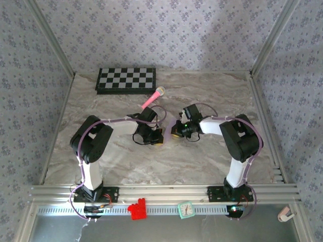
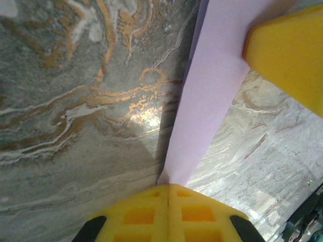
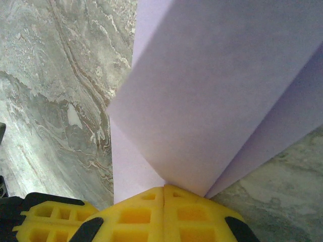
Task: Fold a paper plane with a square sheet of paper (pick it up from the middle)
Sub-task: Fold the wing for the fifth time at the center of the table.
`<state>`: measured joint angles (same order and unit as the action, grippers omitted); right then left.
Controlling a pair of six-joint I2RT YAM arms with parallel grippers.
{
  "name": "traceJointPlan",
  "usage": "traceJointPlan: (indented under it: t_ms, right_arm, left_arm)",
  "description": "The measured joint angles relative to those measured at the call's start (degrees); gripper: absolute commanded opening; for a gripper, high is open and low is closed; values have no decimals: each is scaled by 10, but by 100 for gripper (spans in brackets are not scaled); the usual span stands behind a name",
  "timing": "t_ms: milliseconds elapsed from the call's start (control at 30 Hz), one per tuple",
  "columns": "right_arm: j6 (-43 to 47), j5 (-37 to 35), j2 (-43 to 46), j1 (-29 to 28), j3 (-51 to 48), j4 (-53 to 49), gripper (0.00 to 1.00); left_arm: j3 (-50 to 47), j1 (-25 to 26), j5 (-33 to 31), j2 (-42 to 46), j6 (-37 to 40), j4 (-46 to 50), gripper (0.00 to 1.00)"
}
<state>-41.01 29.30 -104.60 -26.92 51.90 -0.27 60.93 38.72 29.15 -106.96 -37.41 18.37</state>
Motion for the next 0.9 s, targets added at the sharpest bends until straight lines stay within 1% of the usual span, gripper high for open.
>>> traceJointPlan:
  t_ms: [100,233,467,633,900]
  right_arm:
    - [0,-2,0,0,0,0,2]
    - [0,-2,0,0,0,0,2]
    - [-1,-2,0,-1,0,1,2]
    - [-1,-2,0,-1,0,2,2]
    - [6,-7,-3,2,12,-13,3]
  left_arm:
    - [9,0,0,0,-1,3,8]
    - [26,0,2,0,-2,-12,9]
    - [61,0,11,-29,-2,-19,5]
    - [64,-1,19,-57,-2,-15,0]
    - [66,0,13,-58,-2,-6,0]
